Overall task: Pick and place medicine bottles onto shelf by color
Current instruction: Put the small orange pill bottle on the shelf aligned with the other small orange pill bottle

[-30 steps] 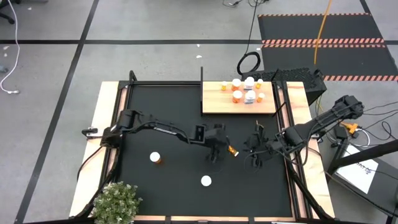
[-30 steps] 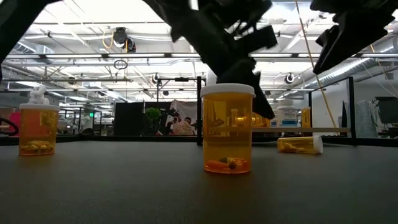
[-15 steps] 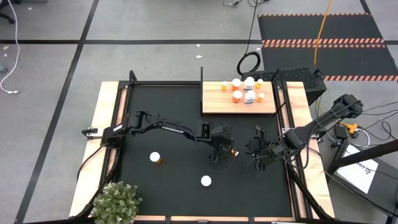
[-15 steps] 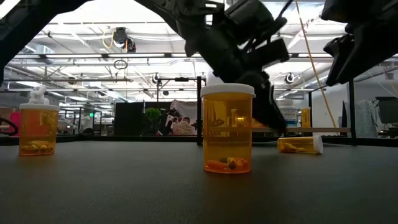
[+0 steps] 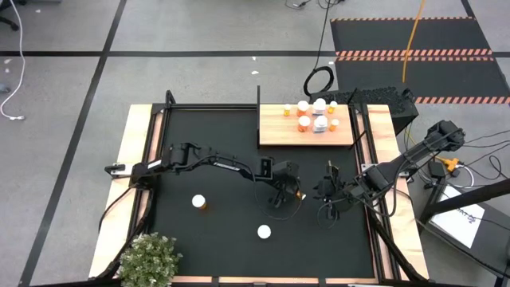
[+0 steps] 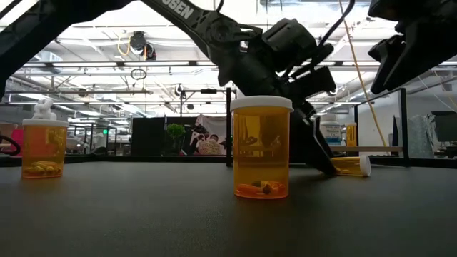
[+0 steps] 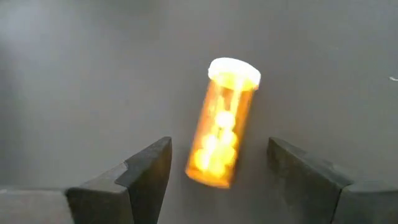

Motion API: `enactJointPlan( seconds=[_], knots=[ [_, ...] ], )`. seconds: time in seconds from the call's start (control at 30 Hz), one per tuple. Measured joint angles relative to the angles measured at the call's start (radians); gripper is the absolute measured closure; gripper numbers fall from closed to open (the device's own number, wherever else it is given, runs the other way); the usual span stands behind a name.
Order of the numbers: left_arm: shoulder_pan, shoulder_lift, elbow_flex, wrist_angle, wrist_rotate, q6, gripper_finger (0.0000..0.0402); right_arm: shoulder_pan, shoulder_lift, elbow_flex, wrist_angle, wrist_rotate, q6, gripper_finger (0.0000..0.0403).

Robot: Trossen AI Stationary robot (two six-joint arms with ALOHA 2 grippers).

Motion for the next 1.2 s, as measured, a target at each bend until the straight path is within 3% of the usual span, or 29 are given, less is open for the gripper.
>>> enactJointPlan(
  seconds=[0.13,0.57,0.67,0.87,1.07,1.2],
  knots=[
    [0.000,0.003,0.000,0.013,0.002,0.000,0.0159,0.000,0.000,0.000,0.000,0.001,0.000,0.0264],
    [0.000,-0.027,-0.002,-0.059,-0.064,-0.060,0.0308,0.000,0.000,0.000,0.014,0.003,-0.016,0.0264],
    [0.001,-0.077,-0.003,-0.091,-0.080,-0.073,0.0311,0.000,0.000,0.000,0.023,0.015,-0.052,0.0264],
    [-0.003,-0.219,-0.001,-0.293,-0.175,-0.063,0.0287,-0.003,0.000,0.001,0.050,0.170,-0.137,0.0254],
    [0.000,-0.362,-0.002,-0.547,-0.224,-0.116,0.0305,-0.008,0.000,0.001,0.198,0.263,-0.335,0.0207],
    [0.009,-0.428,-0.102,-0.546,-0.223,-0.188,0.0301,-0.022,0.000,0.001,0.342,0.261,-0.475,0.0178]
  ],
)
